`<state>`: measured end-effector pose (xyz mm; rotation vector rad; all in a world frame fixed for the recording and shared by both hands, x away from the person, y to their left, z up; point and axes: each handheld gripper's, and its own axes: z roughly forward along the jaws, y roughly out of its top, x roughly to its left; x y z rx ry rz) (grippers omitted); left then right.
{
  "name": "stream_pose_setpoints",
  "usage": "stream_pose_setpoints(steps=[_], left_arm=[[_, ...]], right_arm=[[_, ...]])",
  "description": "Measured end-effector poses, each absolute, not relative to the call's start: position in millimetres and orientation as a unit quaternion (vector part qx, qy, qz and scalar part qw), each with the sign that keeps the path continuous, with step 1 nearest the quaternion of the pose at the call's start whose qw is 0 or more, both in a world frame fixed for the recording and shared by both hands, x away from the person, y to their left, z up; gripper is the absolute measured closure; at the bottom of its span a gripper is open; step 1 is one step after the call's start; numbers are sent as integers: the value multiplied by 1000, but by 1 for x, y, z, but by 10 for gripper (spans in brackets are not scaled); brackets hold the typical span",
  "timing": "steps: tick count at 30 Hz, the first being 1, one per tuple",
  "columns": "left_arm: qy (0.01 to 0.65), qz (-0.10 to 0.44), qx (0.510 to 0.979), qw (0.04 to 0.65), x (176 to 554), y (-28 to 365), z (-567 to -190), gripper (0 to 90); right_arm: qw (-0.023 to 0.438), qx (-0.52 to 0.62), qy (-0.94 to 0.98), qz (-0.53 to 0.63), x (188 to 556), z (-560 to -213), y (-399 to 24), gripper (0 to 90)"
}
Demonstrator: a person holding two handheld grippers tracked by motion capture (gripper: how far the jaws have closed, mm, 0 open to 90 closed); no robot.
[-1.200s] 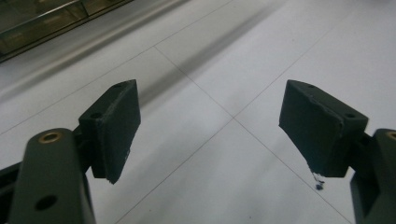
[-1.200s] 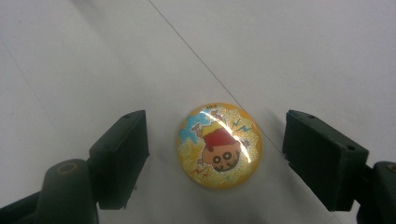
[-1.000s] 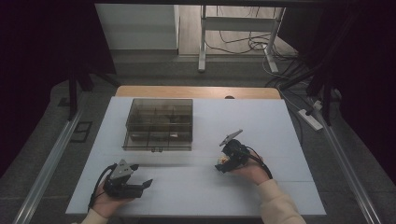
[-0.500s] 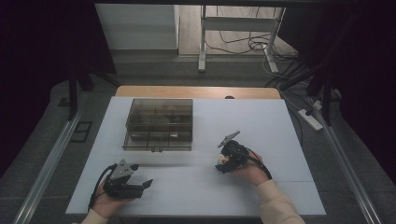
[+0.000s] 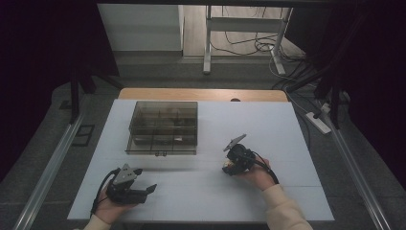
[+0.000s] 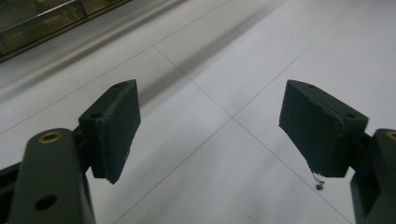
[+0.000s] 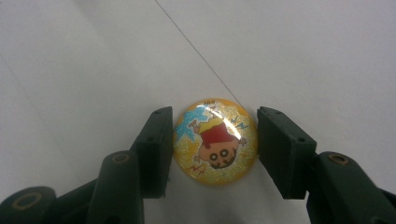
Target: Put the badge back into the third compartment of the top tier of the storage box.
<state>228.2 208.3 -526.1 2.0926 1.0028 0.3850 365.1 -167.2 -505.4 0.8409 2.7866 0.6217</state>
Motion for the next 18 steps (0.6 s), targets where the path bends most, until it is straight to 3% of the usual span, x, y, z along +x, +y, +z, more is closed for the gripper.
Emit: stream_pose_setpoints(steps=[18], left_arm=[[395,151,820,385,228,209,-526,213]], right_arm=[[79,290,911,282,367,-489,-178,477]])
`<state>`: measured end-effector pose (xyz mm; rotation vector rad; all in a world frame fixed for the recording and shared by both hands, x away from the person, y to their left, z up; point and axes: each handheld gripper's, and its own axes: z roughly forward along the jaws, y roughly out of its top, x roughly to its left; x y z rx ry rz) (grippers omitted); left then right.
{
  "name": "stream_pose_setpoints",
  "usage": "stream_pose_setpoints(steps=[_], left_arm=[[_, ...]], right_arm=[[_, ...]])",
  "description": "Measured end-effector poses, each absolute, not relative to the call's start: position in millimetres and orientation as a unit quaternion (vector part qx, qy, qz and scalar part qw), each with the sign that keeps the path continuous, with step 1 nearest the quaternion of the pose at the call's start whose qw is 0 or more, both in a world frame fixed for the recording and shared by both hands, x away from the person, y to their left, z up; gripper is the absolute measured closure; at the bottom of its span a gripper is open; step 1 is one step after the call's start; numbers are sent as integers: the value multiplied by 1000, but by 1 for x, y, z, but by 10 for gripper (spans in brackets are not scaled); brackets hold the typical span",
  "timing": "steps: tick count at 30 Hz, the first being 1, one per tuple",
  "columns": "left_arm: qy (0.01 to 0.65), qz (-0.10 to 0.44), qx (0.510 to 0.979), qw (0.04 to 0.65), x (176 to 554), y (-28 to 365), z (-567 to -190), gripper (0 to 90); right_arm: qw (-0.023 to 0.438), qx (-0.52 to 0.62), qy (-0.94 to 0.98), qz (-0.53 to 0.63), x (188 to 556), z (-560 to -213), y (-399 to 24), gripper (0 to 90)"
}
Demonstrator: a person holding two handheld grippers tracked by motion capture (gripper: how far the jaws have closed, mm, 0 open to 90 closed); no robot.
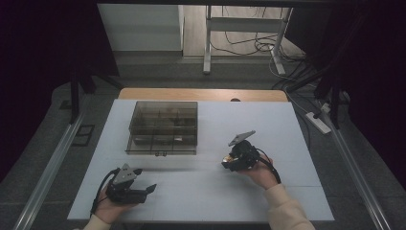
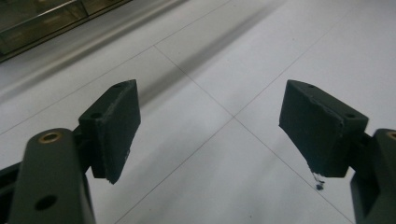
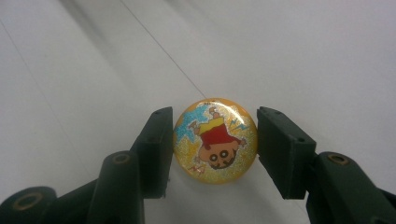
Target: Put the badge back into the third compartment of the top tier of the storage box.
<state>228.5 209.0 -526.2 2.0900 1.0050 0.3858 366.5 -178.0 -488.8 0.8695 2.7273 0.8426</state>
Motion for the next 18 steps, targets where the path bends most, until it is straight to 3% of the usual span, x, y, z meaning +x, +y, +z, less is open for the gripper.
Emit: stream_pose_setpoints(steps=[18], left_arm=[[395,152,820,385,229,209,-527,213]], right_arm=[[87,290,894,330,363,-473,-181,477]])
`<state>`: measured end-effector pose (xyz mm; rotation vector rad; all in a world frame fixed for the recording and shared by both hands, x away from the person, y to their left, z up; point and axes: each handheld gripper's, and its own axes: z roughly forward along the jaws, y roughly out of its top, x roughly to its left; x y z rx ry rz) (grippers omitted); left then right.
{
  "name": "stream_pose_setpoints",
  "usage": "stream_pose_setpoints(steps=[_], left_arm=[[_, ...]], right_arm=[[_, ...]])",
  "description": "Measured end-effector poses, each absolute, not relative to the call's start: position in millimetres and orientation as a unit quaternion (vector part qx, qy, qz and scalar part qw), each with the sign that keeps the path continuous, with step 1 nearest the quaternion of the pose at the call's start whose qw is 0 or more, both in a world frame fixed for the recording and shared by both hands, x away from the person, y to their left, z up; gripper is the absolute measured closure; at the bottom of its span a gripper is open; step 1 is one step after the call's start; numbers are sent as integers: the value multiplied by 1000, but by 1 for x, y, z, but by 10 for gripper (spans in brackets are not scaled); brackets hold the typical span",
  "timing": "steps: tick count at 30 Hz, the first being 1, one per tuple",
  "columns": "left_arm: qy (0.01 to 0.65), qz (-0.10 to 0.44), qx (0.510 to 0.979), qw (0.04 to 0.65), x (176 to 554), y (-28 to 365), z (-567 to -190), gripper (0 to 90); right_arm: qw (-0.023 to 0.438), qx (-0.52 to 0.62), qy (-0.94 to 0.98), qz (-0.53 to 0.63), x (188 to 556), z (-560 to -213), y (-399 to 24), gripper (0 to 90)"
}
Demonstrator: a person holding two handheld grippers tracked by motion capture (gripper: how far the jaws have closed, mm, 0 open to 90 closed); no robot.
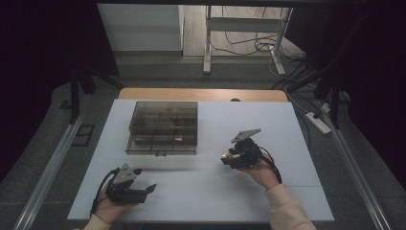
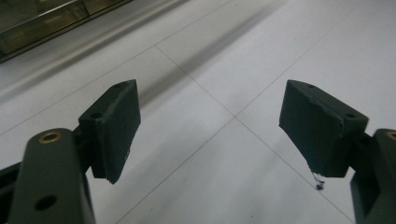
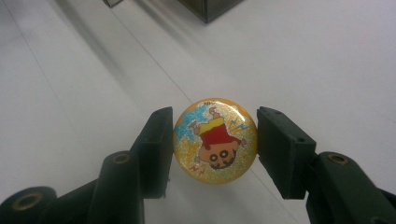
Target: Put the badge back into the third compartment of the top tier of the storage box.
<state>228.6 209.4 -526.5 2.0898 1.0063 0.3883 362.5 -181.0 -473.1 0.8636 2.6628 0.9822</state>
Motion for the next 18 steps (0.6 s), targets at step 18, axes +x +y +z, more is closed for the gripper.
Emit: stream_pose_setpoints(steps=[18], left_arm=[[395,153,821,384,229,209,-527,212]], right_arm=[[98,293,873,377,359,-462,-184,477]])
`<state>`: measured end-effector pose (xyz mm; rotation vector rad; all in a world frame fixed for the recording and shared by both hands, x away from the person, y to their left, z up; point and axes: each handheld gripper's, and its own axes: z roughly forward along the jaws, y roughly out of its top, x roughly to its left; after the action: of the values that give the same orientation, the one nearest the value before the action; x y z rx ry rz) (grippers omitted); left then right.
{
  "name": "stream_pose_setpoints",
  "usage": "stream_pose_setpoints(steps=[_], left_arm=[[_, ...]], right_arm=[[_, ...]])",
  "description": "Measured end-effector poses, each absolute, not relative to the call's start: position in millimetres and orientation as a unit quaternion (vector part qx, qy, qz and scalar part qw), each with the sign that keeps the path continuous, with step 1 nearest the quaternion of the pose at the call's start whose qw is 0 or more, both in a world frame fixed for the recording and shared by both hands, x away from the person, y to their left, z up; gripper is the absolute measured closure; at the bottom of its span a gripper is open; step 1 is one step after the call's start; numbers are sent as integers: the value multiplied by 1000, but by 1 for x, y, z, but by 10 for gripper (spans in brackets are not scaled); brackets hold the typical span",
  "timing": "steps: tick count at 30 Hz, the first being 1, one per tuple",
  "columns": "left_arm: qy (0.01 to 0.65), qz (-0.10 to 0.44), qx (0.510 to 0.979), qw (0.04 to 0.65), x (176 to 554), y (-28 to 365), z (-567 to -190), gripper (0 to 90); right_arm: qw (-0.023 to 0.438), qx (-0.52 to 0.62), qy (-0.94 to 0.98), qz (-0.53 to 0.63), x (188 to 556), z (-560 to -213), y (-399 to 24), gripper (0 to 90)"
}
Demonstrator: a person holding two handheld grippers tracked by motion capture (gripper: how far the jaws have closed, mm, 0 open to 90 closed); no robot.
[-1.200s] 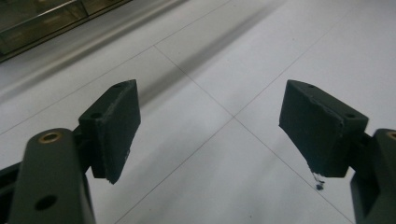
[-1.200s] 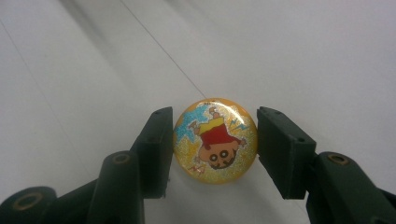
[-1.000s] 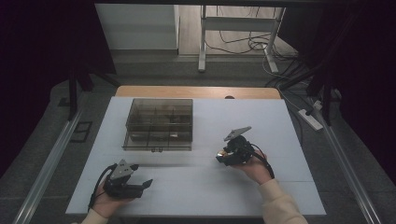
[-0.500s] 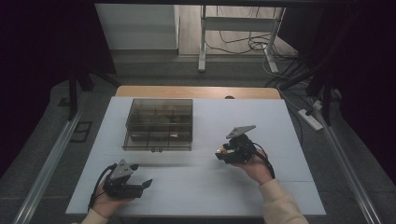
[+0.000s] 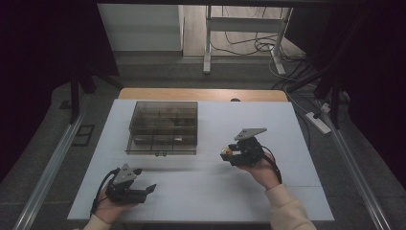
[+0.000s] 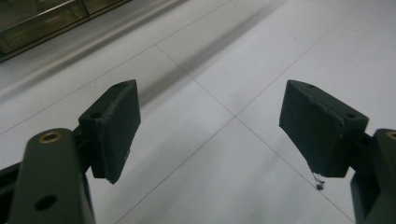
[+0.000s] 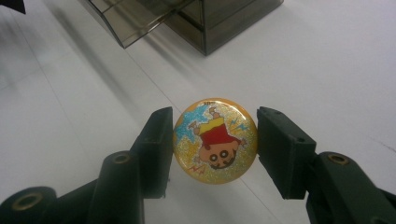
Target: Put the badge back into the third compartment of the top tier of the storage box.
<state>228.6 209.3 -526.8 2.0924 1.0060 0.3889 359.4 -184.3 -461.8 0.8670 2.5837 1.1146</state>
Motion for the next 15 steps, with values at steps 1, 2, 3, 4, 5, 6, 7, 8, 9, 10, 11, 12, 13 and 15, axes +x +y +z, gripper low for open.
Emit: stream_pose_setpoints(steps=[1,2,3,4,5,6,7,8,9,10,11,12,13,15], left_arm=[[395,153,821,383,229,209,-527,212],[394,153,821,383,229,209,-527,212],[394,153,821,384,229,209,-527,212],[394,153,821,383,229,209,-527,212],[394,153,821,383,229,209,-527,212],[394,153,821,383,229,209,-527,212],[395,153,821,383,229,209,-527,212],[394,153,821,383,229,209,-527,212],[394,153,821,383,229,209,-527,212],[394,153,821,383,229,209,-527,212],[394,153,821,383,229,209,-527,212],[394,153,821,383,229,209,-527,212],[394,153,821,383,229,209,-527,212],[394,153,821,383,229,209,-527,212]], right_arm=[[99,294,872,380,359,-461,-184,477],[100,294,871,382,359,-461,-185,477],[101,293,870,384,359,-460,-185,477],[101,294,868,386,359,-460,-185,477],[102,294,868,387,359,-460,-185,477],[103,294,867,388,359,-459,-185,477],[104,294,867,390,359,-459,-185,477],[104,294,866,390,359,-458,-186,477],[105,295,865,393,358,-458,-186,477],[106,296,863,395,358,-458,-186,477],[107,296,862,397,358,-457,-186,477],[107,295,862,398,358,-457,-186,477],[108,295,860,401,358,-456,-186,477],[110,293,859,406,357,-455,-186,476]])
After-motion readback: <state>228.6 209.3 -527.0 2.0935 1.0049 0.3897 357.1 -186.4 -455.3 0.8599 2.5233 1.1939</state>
